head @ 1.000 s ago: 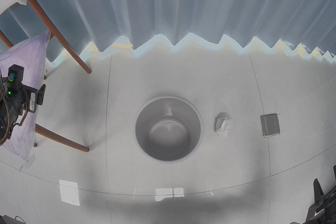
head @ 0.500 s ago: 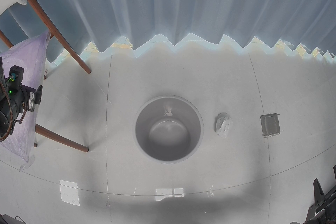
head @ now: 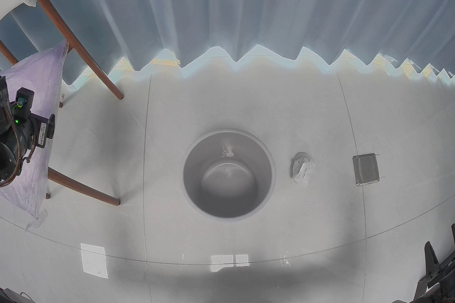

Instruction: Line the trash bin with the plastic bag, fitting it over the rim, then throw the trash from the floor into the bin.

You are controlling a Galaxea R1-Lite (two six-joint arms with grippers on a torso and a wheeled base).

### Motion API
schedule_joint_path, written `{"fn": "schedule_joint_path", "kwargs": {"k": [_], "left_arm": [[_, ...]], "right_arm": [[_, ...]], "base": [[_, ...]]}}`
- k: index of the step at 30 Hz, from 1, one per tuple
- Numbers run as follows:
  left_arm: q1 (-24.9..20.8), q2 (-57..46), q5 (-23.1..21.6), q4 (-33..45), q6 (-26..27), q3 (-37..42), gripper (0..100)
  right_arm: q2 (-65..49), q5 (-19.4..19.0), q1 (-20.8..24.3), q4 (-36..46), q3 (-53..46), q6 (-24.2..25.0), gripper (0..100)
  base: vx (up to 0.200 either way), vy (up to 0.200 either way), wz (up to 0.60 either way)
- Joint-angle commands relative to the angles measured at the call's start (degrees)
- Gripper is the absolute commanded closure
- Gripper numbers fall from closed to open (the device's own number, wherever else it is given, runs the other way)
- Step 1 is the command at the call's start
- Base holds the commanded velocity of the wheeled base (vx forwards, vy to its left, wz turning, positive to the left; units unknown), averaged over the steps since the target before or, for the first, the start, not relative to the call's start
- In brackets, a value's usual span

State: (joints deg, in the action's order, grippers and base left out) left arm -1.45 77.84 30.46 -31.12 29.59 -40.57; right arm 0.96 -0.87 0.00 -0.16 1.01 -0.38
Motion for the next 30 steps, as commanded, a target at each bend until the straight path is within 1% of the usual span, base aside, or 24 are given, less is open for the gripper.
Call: {"fn": "schedule_joint_path", "kwargs": {"k": [1,3,12,23,30], "left_arm": [[0.3,1.5,0.0,-0.3,-0.1,-0.4,0],[1.2,2.1,0.0,-0.8,0.0,-0.4,0],[1.6,2.7,0.1,-1.0,0.1,-0.3,0],[1.7,7.1,-0.1,-1.0,-0.5,-0.4,0],[2.2,10.9,-0.2,-2.5,-0.5,-2.6,0]], "right_arm": [[-1.0,0.0,0.0,0.0,-0.9,-0.1,0],[-1.0,0.0,0.0,0.0,-0.9,-0.1,0],[-1.0,0.0,0.0,0.0,-0.9,0.0,0],[-1.0,0.0,0.0,0.0,-0.9,0.0,0],[-1.0,-0.1,0.0,0.0,-0.9,0.0,0]], "base": [[0.000,0.000,0.00],[0.000,0.000,0.00],[0.000,0.000,0.00],[0.000,0.000,0.00],[0.000,0.000,0.00]]}}
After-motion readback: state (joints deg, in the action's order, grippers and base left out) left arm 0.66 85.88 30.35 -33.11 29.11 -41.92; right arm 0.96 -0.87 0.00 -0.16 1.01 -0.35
